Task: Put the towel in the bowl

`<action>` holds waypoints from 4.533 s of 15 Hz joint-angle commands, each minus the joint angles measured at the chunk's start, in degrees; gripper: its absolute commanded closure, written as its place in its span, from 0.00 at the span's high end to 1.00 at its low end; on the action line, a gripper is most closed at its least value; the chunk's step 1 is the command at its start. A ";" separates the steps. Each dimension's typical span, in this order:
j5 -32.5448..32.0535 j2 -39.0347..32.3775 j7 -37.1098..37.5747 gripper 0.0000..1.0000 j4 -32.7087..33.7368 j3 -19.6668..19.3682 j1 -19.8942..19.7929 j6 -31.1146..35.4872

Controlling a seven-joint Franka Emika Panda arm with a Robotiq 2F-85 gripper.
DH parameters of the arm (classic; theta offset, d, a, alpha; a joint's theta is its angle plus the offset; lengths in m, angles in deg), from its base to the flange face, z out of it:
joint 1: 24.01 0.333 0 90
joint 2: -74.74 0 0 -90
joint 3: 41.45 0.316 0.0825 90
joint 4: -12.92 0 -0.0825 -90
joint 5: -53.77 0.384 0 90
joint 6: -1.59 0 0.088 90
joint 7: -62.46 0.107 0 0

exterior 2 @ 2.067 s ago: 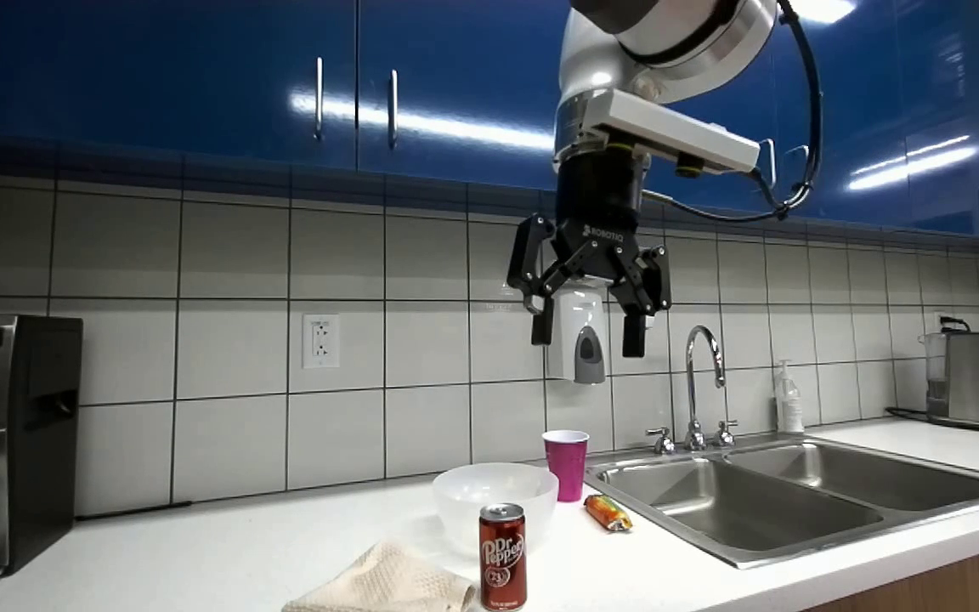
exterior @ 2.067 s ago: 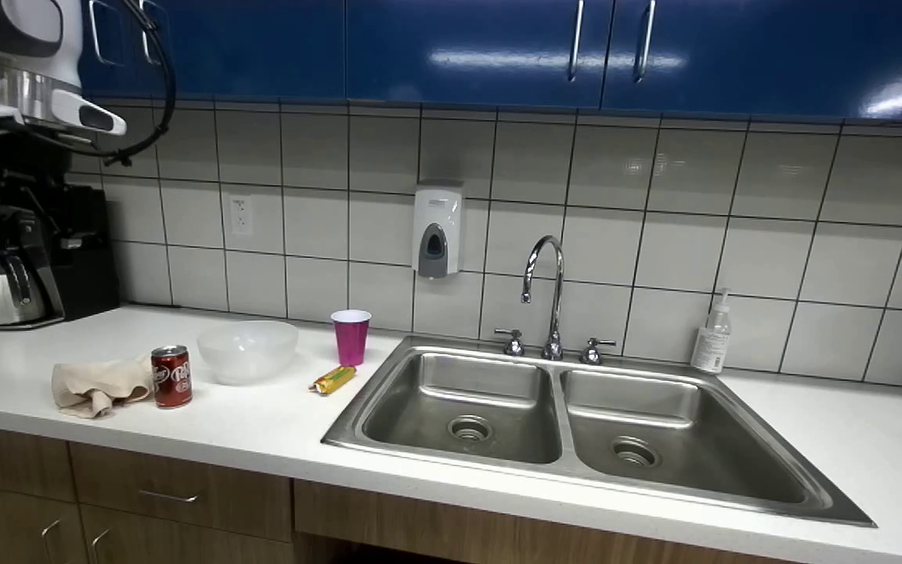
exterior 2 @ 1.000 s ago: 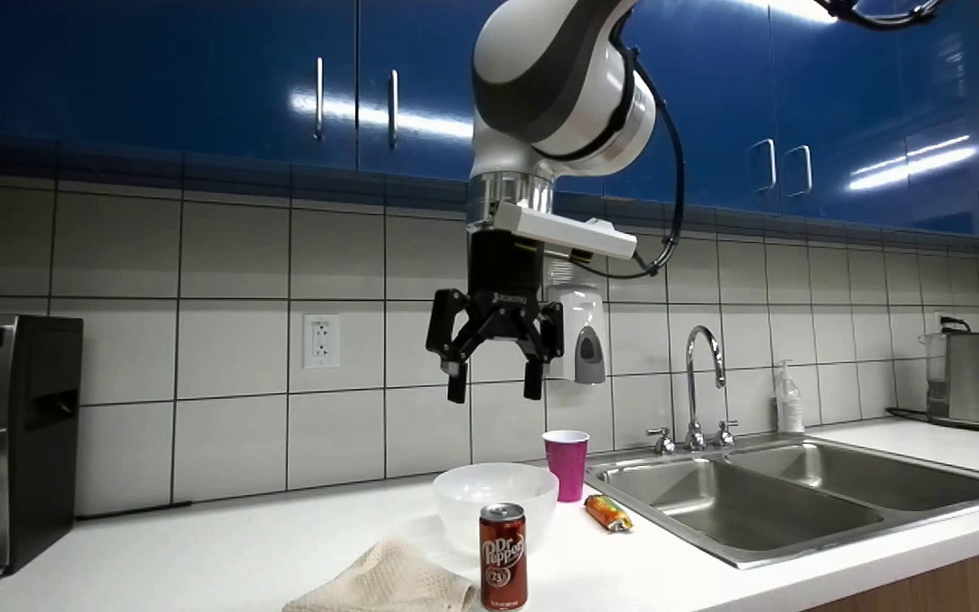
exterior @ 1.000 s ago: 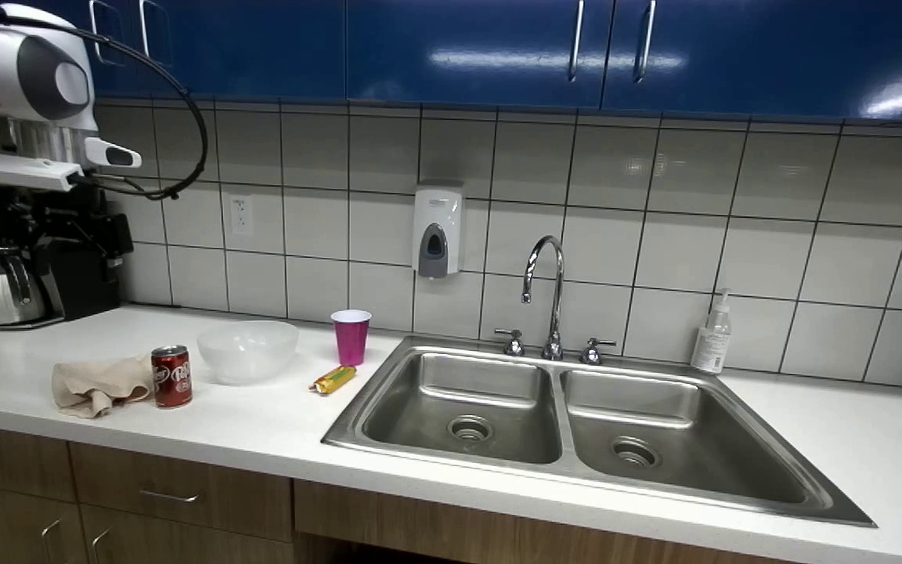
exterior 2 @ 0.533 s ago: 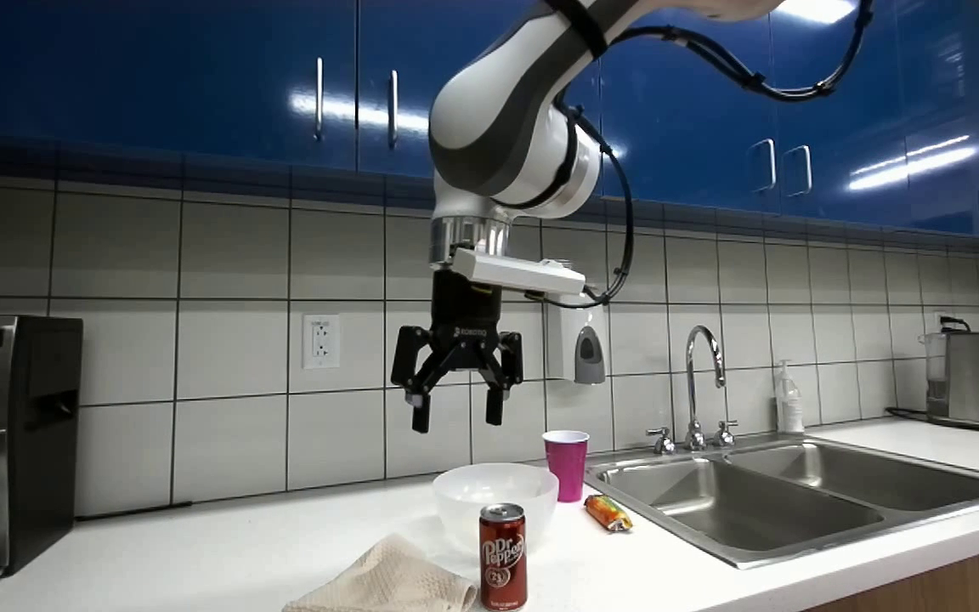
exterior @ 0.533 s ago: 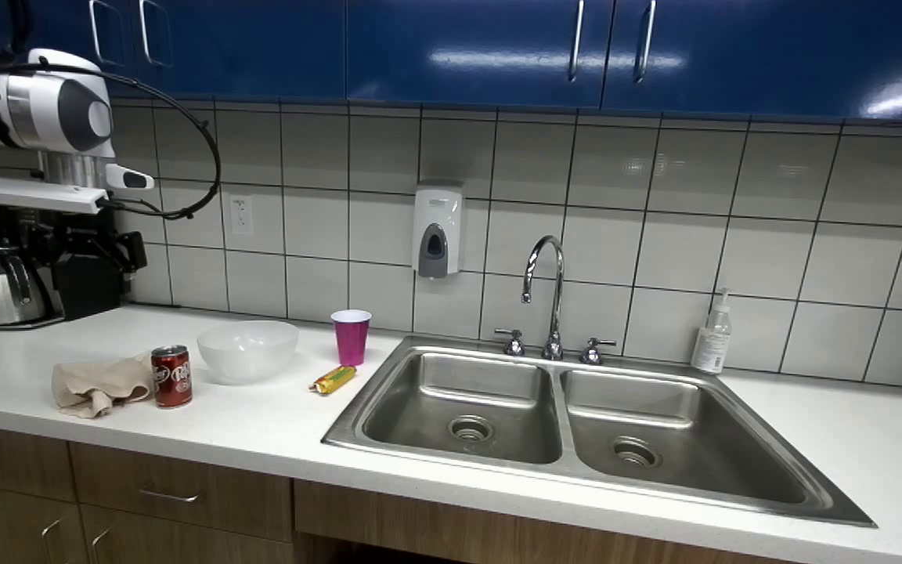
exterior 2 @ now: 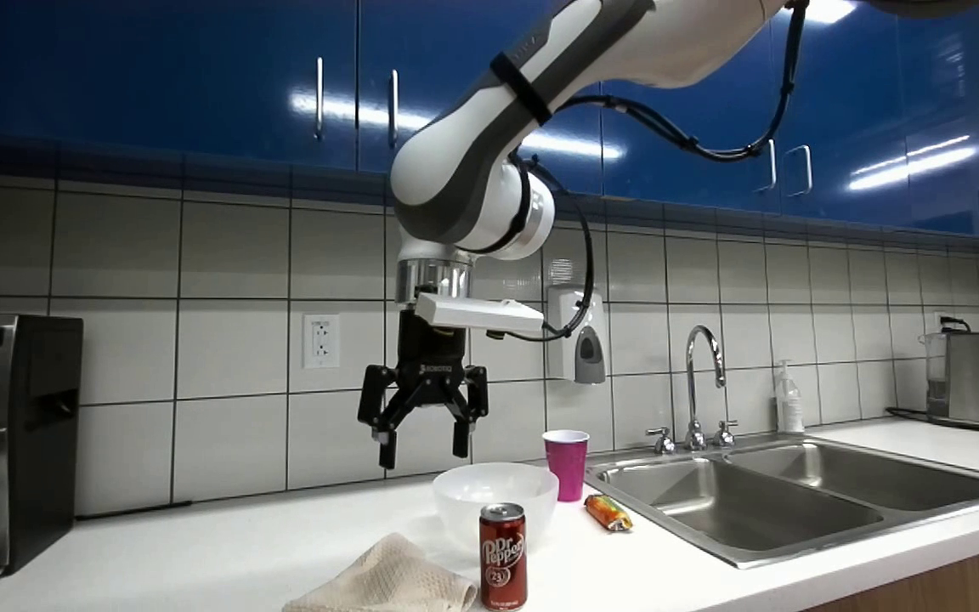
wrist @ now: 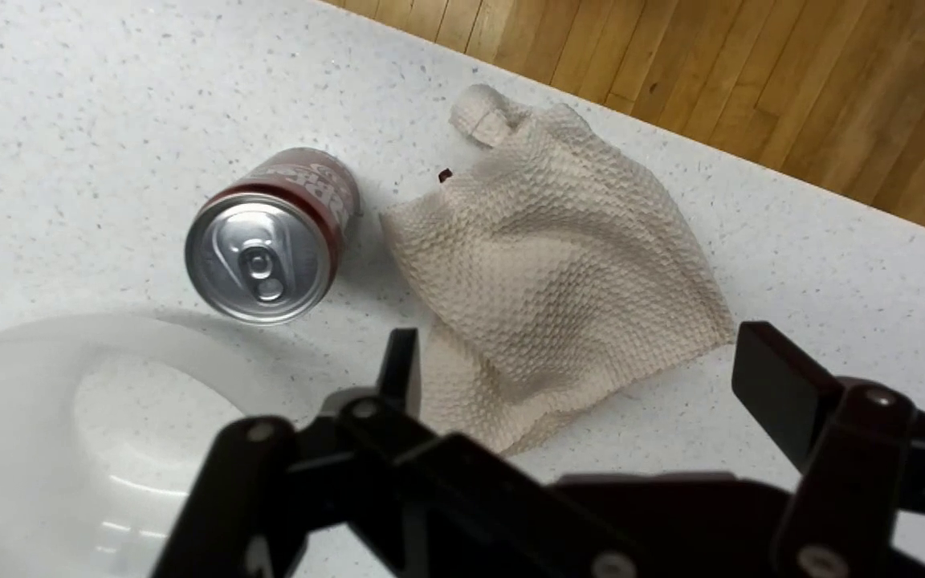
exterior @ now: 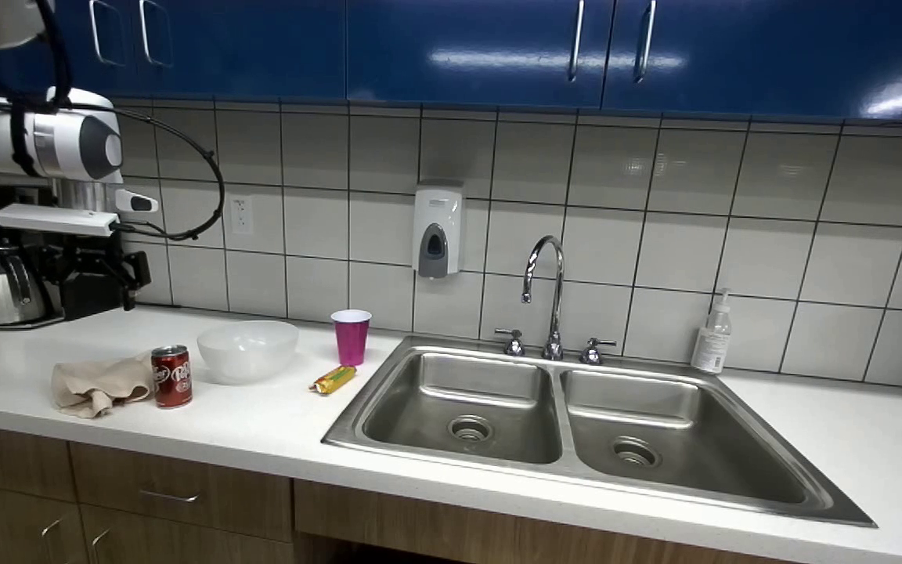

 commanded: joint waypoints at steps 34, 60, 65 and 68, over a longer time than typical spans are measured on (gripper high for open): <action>-6.39 -23.91 -9.69 1.00 19.10 -4.27 5.68 -3.34; -5.72 -24.67 -10.47 0.00 19.43 -3.91 5.22 -3.28; -5.76 -24.42 -10.45 0.01 19.34 -3.90 5.28 -3.24; -5.92 -23.20 -10.51 0.01 18.79 -3.80 5.32 -2.64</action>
